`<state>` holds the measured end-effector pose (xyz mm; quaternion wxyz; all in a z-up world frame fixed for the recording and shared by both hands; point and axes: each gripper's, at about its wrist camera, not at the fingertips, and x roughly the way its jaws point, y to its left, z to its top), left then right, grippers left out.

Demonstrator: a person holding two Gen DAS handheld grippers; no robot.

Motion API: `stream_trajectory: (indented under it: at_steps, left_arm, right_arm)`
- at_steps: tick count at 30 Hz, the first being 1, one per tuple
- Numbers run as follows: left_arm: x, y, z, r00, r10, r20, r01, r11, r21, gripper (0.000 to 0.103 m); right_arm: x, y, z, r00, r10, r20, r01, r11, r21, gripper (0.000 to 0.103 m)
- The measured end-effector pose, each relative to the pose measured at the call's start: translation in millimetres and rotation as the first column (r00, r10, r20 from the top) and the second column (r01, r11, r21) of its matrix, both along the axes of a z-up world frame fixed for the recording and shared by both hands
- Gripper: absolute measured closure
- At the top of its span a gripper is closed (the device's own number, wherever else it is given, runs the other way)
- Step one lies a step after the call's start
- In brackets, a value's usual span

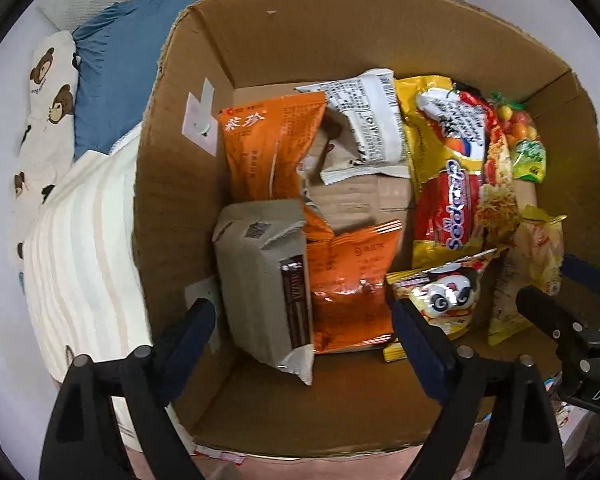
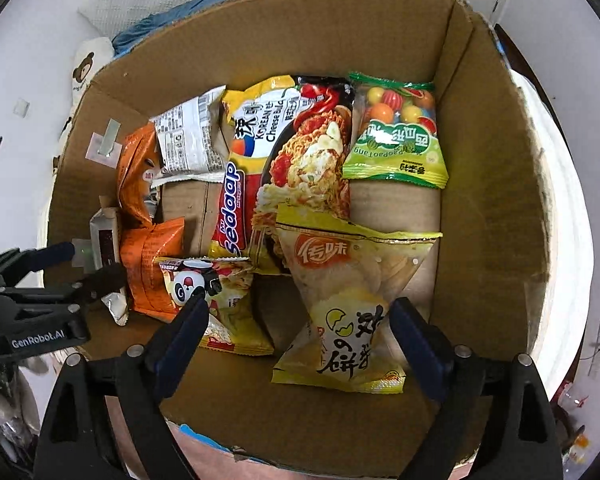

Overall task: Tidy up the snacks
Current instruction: 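Withdraw both tools from the box back toward the remaining snacks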

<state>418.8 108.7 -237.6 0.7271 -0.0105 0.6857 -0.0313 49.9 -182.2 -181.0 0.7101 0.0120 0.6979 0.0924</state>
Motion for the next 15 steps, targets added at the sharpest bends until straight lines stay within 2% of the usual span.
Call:
stream_trajectory:
  at_steps: [10, 15]
  left_arm:
    - [-25.6, 3.4, 10.4, 0.995, 0.068, 0.077, -0.066, 0.997, -0.033, 0.013]
    - [-43.4, -0.6, 29.6, 0.982, 0.093, 0.167, -0.089, 0.996, -0.031, 0.013]
  right_arm:
    - [-9.7, -5.7, 11.7, 0.999, -0.015, 0.04, 0.016, 1.0, -0.018, 0.009]
    - [-17.2, -9.1, 21.3, 0.996, -0.026, 0.089, 0.029, 0.999, -0.025, 0.009]
